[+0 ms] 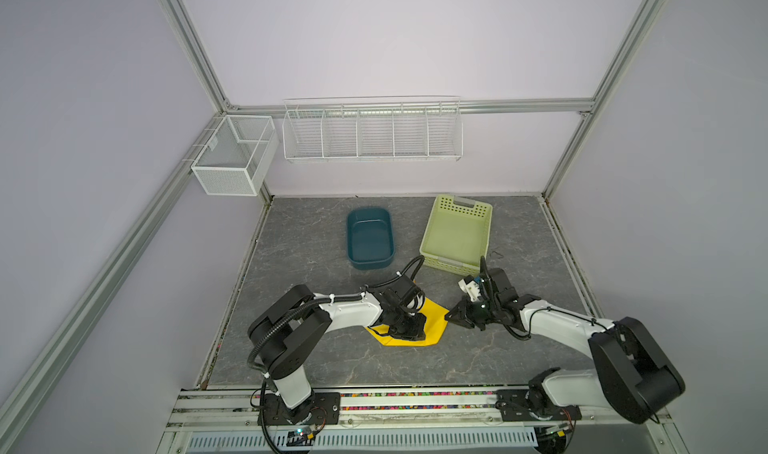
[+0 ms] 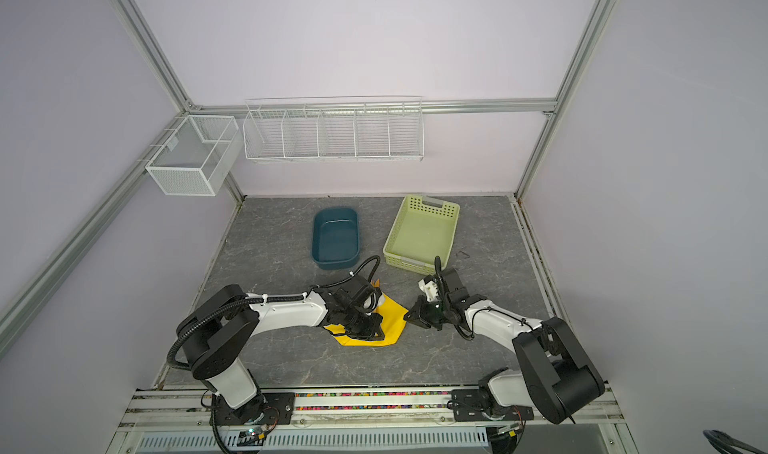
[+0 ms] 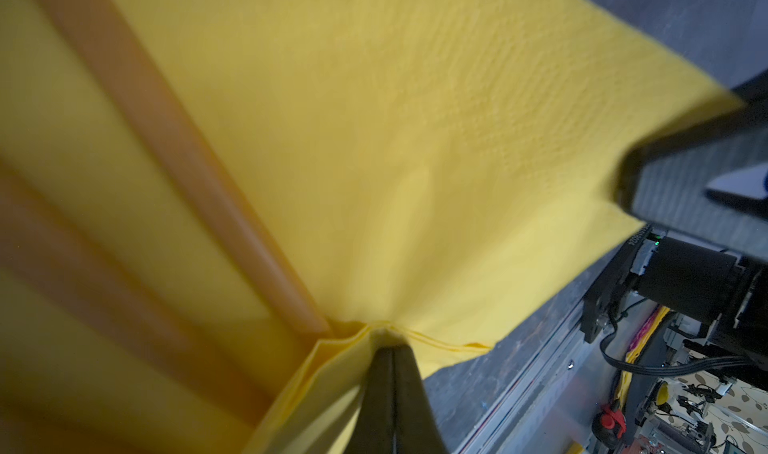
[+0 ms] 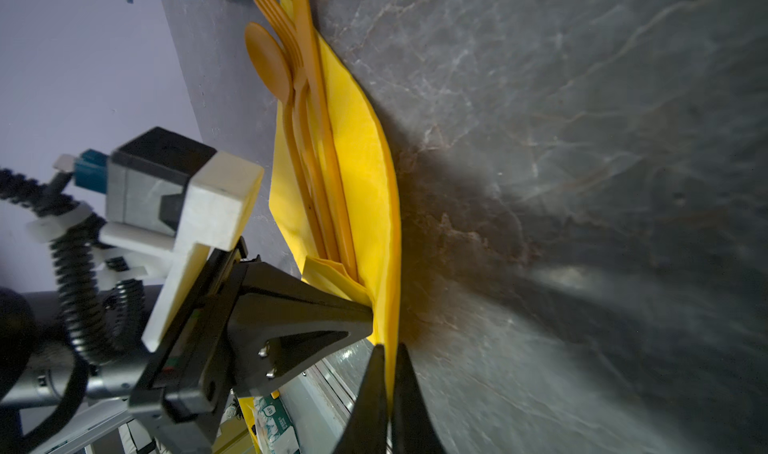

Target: Place the utensils on the paper napkin and roll it up

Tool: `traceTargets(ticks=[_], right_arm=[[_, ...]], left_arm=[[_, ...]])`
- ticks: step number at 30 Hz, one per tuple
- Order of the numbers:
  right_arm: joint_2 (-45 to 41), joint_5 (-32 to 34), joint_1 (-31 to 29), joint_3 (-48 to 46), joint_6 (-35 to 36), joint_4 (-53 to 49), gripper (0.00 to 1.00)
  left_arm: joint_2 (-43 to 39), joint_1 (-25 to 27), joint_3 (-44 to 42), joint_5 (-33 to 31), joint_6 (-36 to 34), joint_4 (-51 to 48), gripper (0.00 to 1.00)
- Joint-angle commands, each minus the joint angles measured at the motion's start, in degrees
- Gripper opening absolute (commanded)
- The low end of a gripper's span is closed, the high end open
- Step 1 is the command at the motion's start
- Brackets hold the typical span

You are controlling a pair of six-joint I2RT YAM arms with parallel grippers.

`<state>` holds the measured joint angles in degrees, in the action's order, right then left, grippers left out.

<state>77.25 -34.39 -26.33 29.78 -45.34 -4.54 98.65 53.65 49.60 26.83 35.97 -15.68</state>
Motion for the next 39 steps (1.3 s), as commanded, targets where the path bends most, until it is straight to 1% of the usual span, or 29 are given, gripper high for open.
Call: traceTargets(ticks=[1, 9, 13, 16, 21, 26, 31, 32, 33, 39], right_arm=[[-2.0, 1.6, -1.2, 1.8, -2.0, -1.7, 0.07], [-2.2, 4.6, -6.6, 6.5, -5.3, -3.8, 0.07], [-1.9, 5.6, -8.3, 7.2, -6.7, -3.4, 0.07], [-1.5, 6.1, -8.4, 7.2, -6.4, -4.2, 0.07], [-1.2, 6.7, -8.4, 7.0, -5.7, -5.2, 0.07], [-0.9, 7.0, -8.4, 7.1, -5.1, -5.8, 0.07], [-0.4, 6.9, -8.4, 7.4, -5.0, -5.8, 0.07], [-0.4, 6.9, -8.5, 7.5, -5.0, -5.9, 0.07], [-0.4, 6.9, -8.4, 7.5, -5.0, -6.0, 0.07], [-0.6, 6.7, -8.5, 8.0, -5.4, -5.9, 0.07]], left_arm=[[1.5, 0.2, 0.8, -1.6, -0.1, -1.7, 0.0], [1.5, 0.2, 0.4, -1.4, 0.0, -1.1, 0.0], [1.2, 0.1, 0.2, -1.3, -0.1, -1.0, 0.0], [-0.5, 0.1, 0.1, -2.3, -0.1, -1.8, 0.0], [-3.6, 0.1, 0.9, -3.4, -0.8, -4.6, 0.03], [-4.8, 0.1, 1.3, -4.4, -1.6, -7.2, 0.04], [-4.7, 0.1, 0.9, -5.1, -2.2, -8.2, 0.04], [-4.4, 0.1, 0.8, -5.2, -2.3, -8.2, 0.03], [-4.0, 0.2, 0.7, -5.3, -2.3, -8.0, 0.0], [-2.5, 0.1, 0.1, -5.3, -1.9, -6.2, 0.0]])
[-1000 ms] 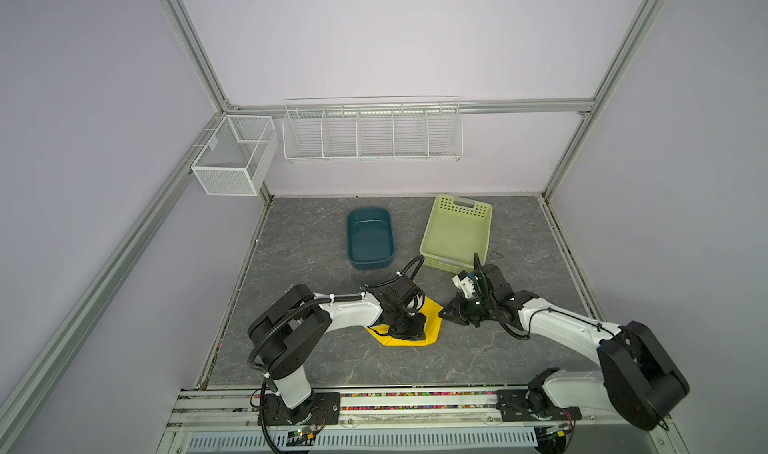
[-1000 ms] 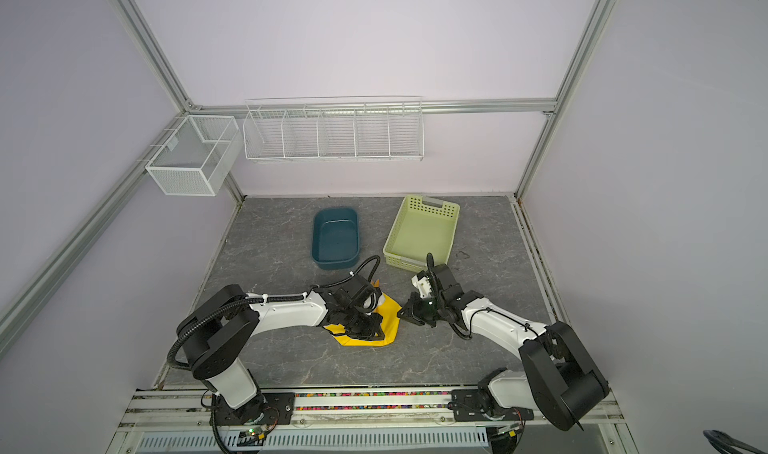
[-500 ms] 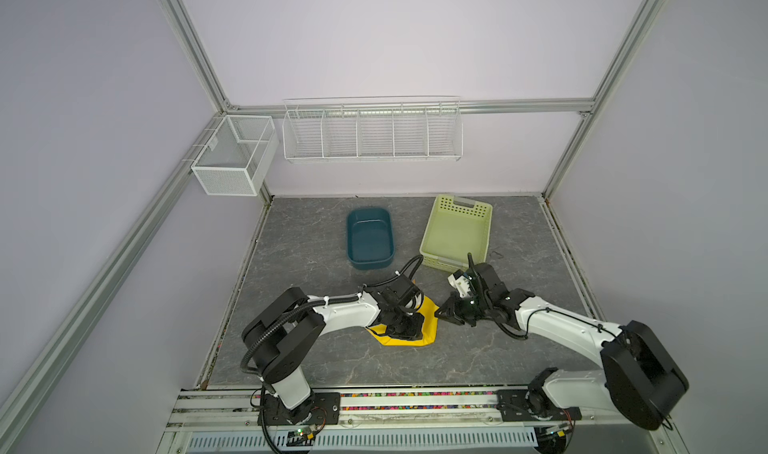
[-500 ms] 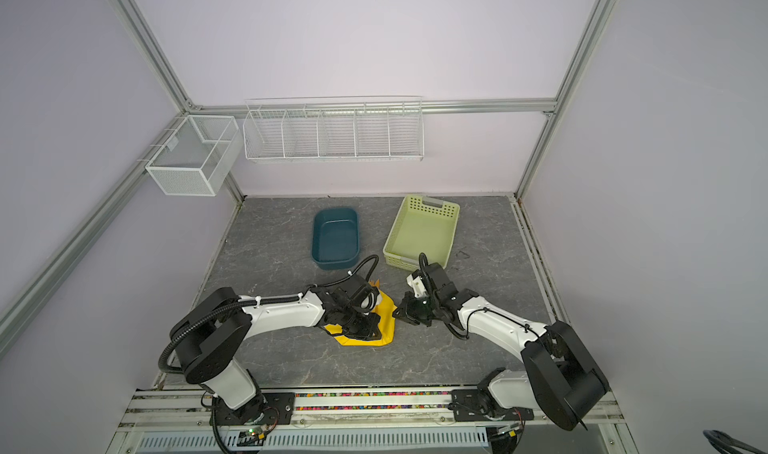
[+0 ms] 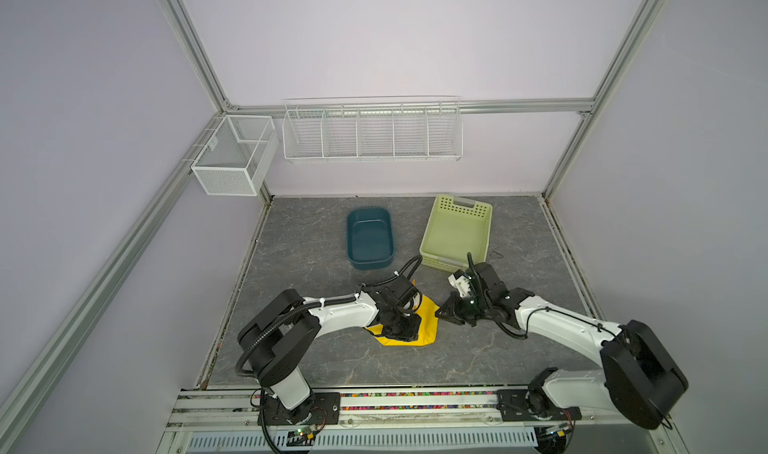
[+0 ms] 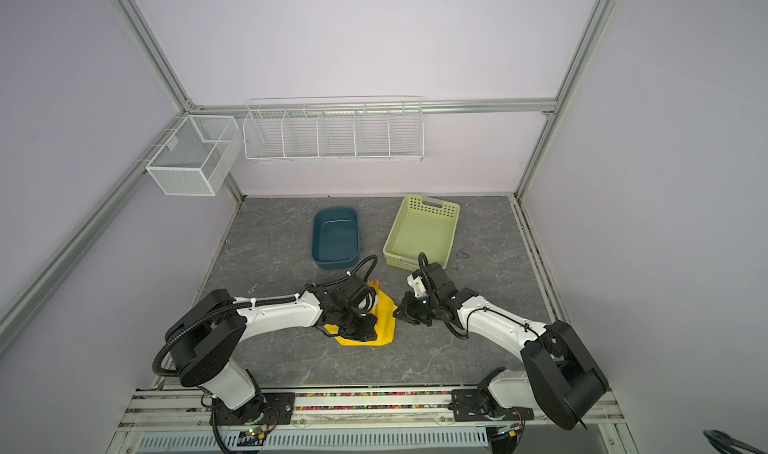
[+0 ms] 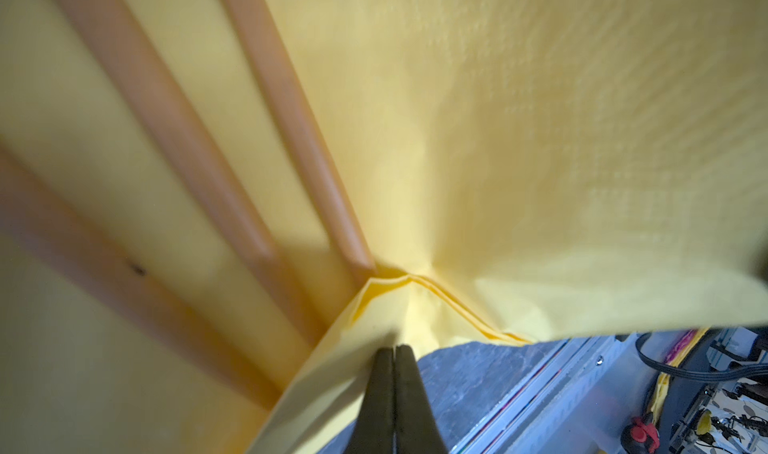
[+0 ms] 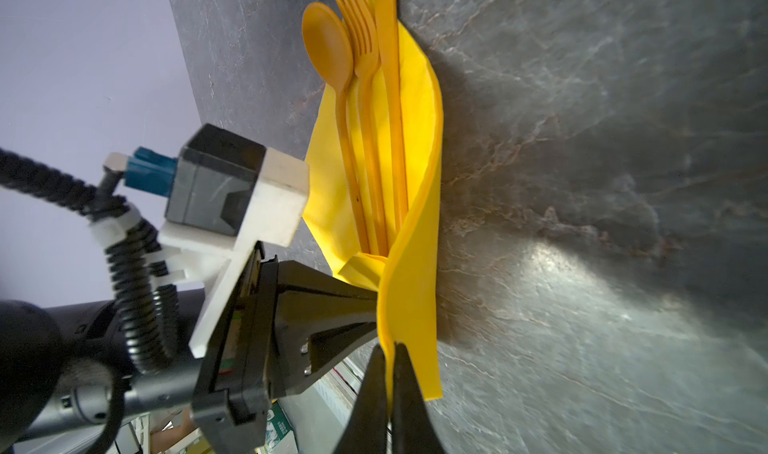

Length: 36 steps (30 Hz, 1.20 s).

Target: Place the utensils on the paper napkin and roll it up

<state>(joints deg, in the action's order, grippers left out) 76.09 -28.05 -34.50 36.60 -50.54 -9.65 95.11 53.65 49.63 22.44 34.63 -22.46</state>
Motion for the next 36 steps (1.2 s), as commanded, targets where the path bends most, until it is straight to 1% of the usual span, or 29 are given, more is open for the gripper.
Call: traceTargets(ticks=[1, 5, 14, 18, 21, 28, 33, 36], right_arm=[[0.5, 0.4, -0.5, 1.2, -0.5, -0.7, 0.07], [0.7, 0.5, -1.8, 1.4, -1.9, 0.6, 0.07], [4.0, 2.0, -7.5, 3.5, -5.2, 4.3, 0.07], [4.8, 2.6, -8.9, 4.3, -6.0, 5.1, 0.07], [5.3, 3.1, -9.1, 4.7, -5.6, 4.5, 0.07], [6.0, 3.7, -9.1, 5.7, -4.4, 2.6, 0.07], [6.6, 3.9, -9.1, 6.7, -4.0, 1.8, 0.07], [7.0, 3.8, -9.1, 7.2, -3.9, 1.6, 0.07]], left_arm=[[1.2, 0.1, -0.1, -0.7, -0.5, 1.0, 0.0], [1.7, 0.1, -0.2, -0.2, -0.4, 1.6, 0.0], [2.0, 0.2, -0.8, 0.0, -0.1, 2.5, 0.0], [0.8, 0.1, -1.5, -0.2, 0.6, 3.3, 0.0], [-1.8, -0.3, -2.0, -1.1, 1.2, 3.1, 0.0], [-8.9, -2.6, -3.0, -2.8, 0.9, -1.1, 0.03], [-9.7, -3.2, -5.1, -3.2, -0.1, -2.5, 0.03], [-9.1, -3.3, -6.7, -3.2, 0.0, -1.5, 0.01]])
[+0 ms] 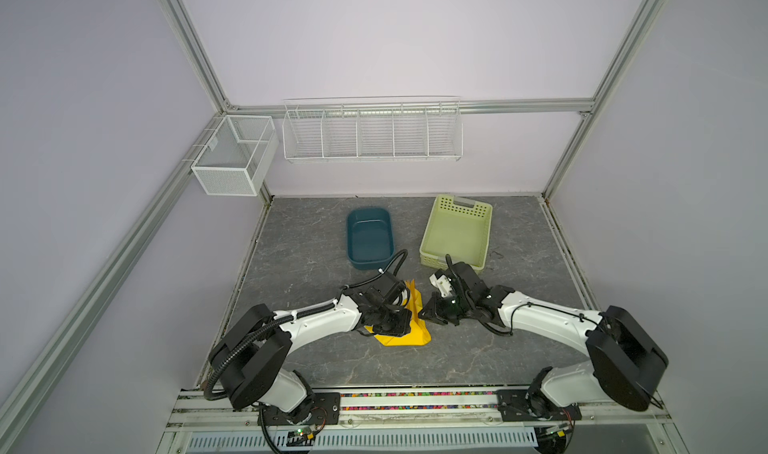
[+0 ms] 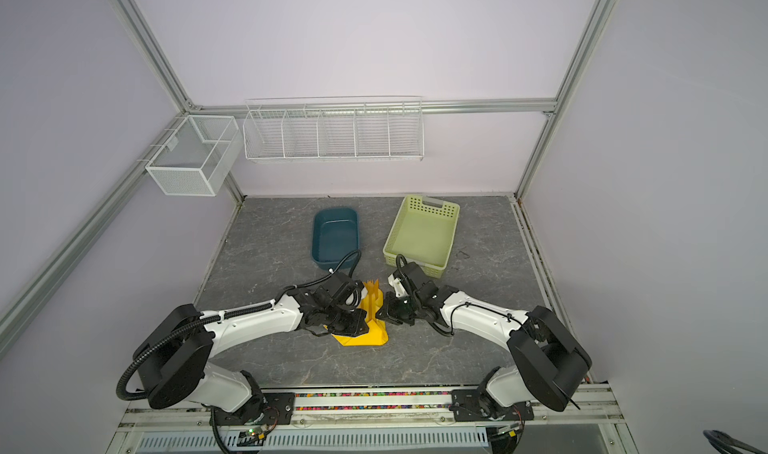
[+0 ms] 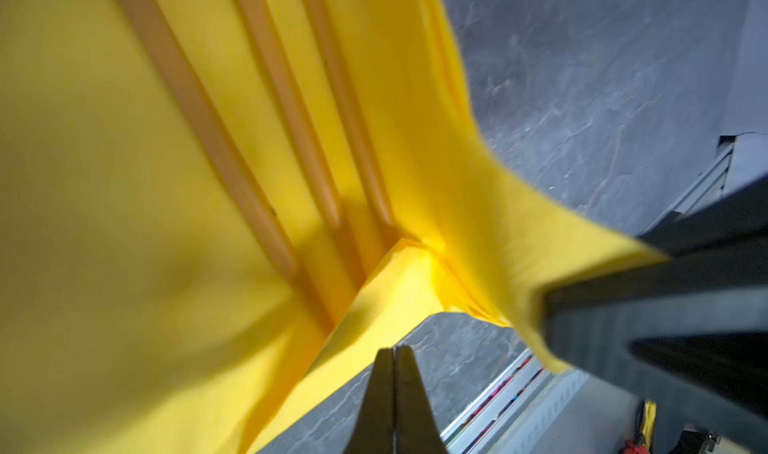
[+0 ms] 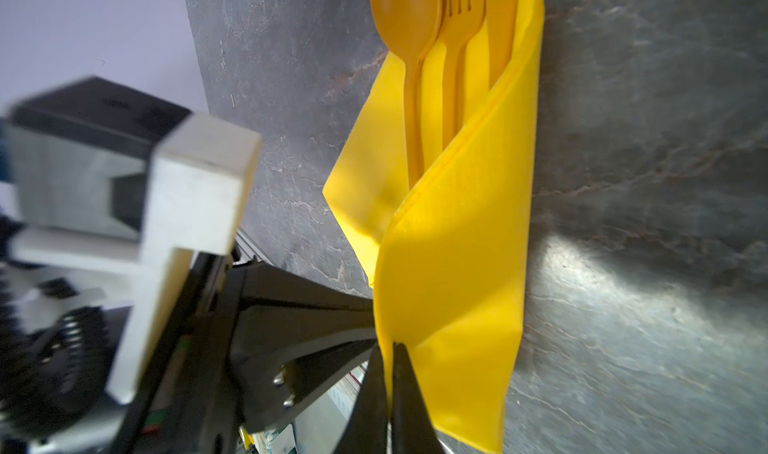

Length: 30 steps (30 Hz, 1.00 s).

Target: Place the utensils on the paper napkin and roll it up

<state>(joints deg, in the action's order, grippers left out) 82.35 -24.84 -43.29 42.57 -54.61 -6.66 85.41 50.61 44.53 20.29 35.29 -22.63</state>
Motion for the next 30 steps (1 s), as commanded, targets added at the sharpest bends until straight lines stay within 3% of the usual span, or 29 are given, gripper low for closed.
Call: traceTargets(ticks=[1, 30], right_arm=[[1.0, 0.5, -0.3, 1.3, 0.2, -1.3, 0.07], [8.1, 0.8, -5.9, 4.9, -4.1, 4.7, 0.07]], left_arm=[[0.9, -0.3, -2.0, -1.1, -0.5, -1.1, 0.0], [2.0, -0.3, -5.2, -1.1, 1.4, 3.9, 0.0]])
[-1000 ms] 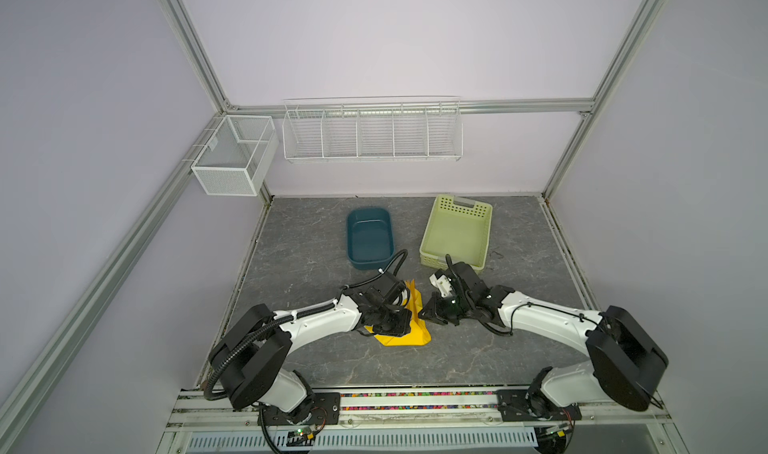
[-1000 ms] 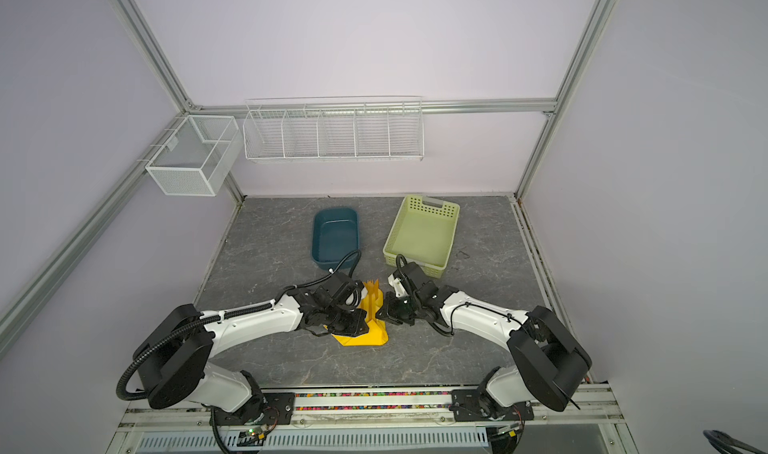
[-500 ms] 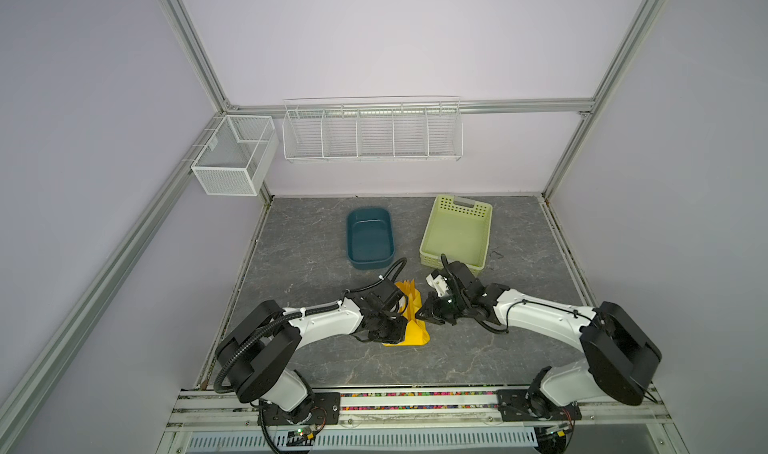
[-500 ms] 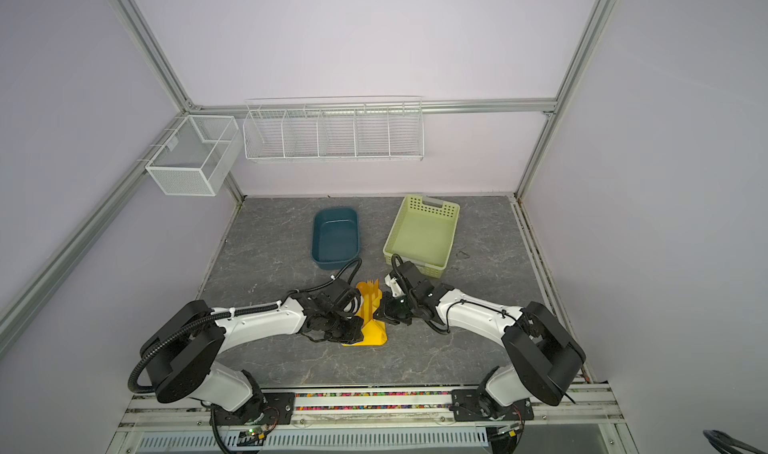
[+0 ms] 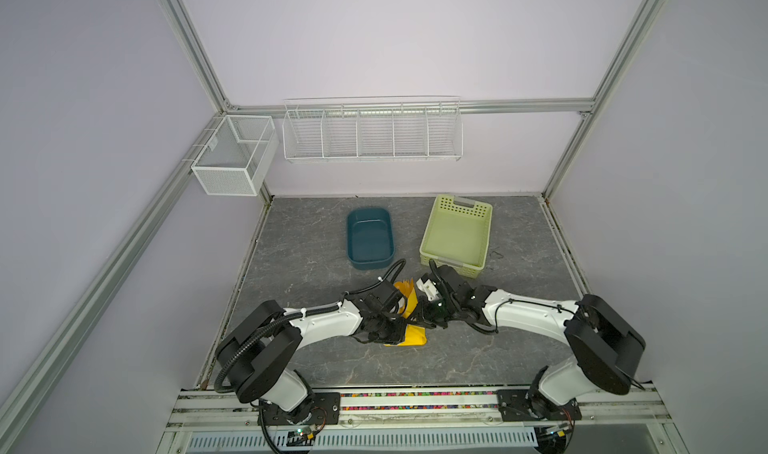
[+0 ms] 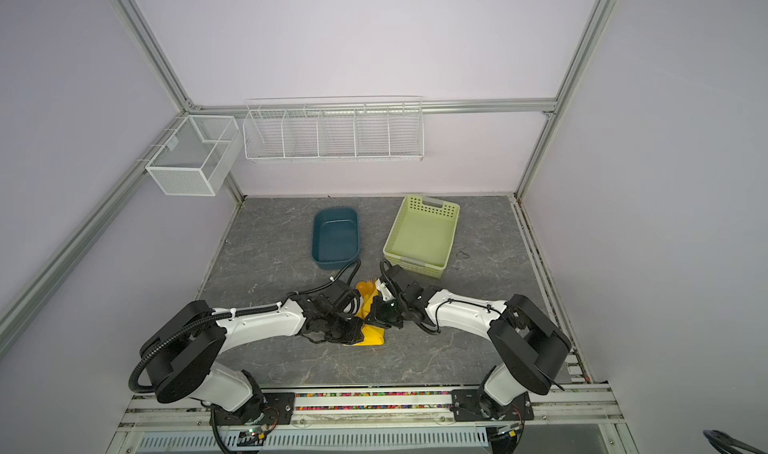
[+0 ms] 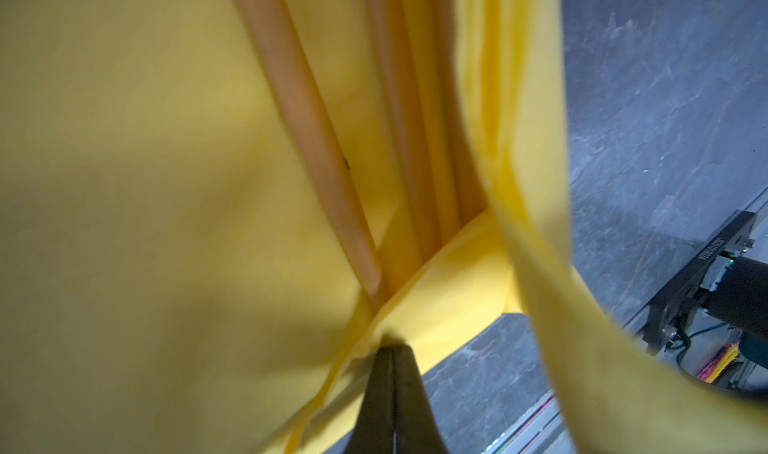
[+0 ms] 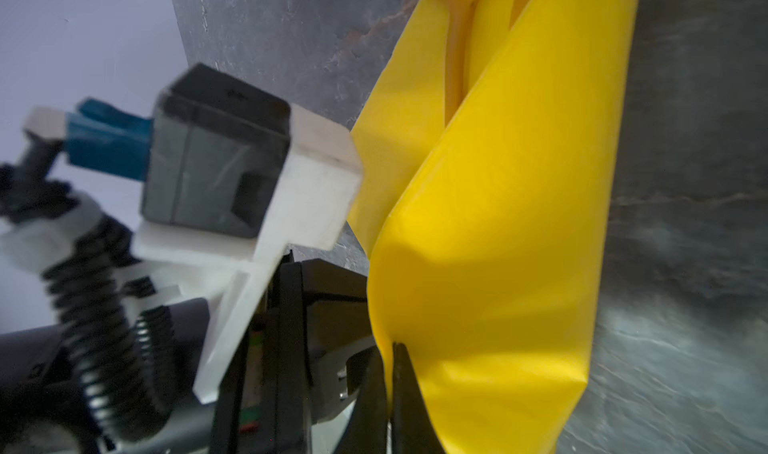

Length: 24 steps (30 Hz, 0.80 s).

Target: Place the utensils on the paper napkin and roll it up

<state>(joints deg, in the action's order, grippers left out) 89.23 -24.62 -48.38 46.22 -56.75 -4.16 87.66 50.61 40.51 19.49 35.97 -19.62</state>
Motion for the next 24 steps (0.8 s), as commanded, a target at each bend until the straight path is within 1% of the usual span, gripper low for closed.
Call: traceTargets(ticks=[1, 3, 5, 7, 11, 16, 24], right_arm=[[1.6, 0.5, -0.9, 1.3, -2.1, 2.6, 0.07], [2.3, 0.5, -1.2, 1.5, -2.4, 3.0, 0.07], [2.5, 0.8, -1.3, 1.5, -2.2, 3.0, 0.07], [2.6, 1.2, -1.3, 1.6, -1.8, 2.5, 0.07], [3.0, 1.3, -1.3, 1.6, -1.6, 2.4, 0.07], [3.7, 1.2, -1.4, 2.1, -1.4, 2.7, 0.07], [4.8, 0.5, -1.5, 2.6, -2.0, 4.1, 0.07]], left_arm=[[-0.4, -0.3, -1.3, -0.3, 0.8, 0.9, 0.0], [-2.1, -0.3, -1.3, -1.5, 1.3, 0.2, 0.0], [-5.6, -0.5, -2.0, -2.8, 2.7, 0.0, 0.0], [-7.8, -1.1, -1.7, -4.1, 3.1, -2.9, 0.02], [-9.4, -1.6, -1.9, -4.2, 2.6, -5.6, 0.03], [-8.4, -1.6, -3.5, -2.9, 2.4, -5.4, 0.03], [-5.4, -1.6, -4.7, -2.9, 2.0, -3.3, 0.01]])
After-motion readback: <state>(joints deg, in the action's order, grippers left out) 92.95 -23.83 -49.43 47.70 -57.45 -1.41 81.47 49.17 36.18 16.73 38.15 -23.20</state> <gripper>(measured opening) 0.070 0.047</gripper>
